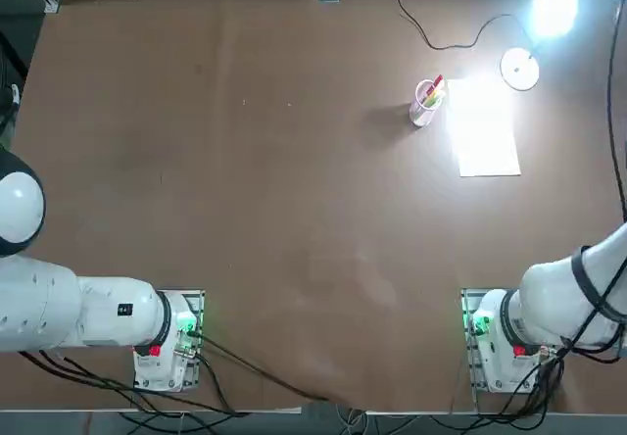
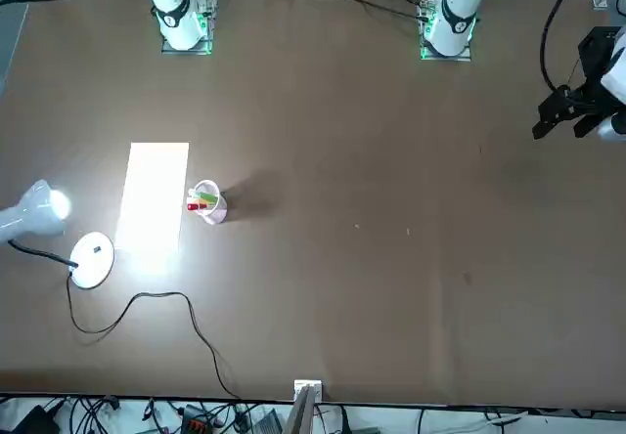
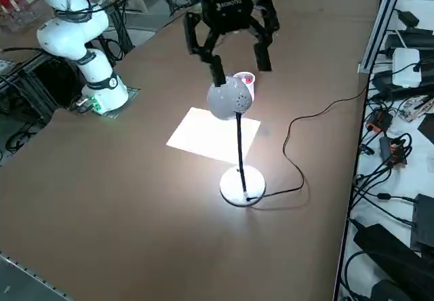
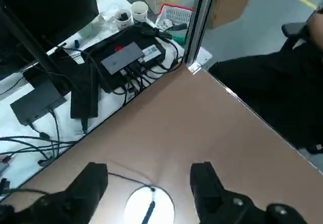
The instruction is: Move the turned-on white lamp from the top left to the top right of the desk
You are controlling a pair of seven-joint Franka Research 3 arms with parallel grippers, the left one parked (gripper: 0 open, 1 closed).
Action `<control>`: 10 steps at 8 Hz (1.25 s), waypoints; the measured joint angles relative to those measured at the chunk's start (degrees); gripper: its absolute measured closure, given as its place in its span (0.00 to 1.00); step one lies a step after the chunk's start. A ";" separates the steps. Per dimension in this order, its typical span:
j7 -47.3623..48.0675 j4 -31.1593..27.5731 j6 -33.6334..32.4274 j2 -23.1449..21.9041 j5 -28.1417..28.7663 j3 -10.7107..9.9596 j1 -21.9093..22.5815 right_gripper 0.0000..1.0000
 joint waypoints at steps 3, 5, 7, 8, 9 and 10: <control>-18.60 0.65 -16.51 -4.41 8.38 0.73 -1.23 0.00; -22.91 0.79 -29.76 -7.66 9.61 3.69 0.46 0.00; -23.19 0.79 -41.32 -10.44 11.76 9.09 2.88 0.00; -23.17 0.38 -44.35 -11.02 13.61 11.53 3.95 0.00; -23.14 -1.48 -44.16 -11.59 14.66 12.37 5.36 0.00; -23.13 -5.53 -40.90 -12.84 15.17 11.15 7.90 0.00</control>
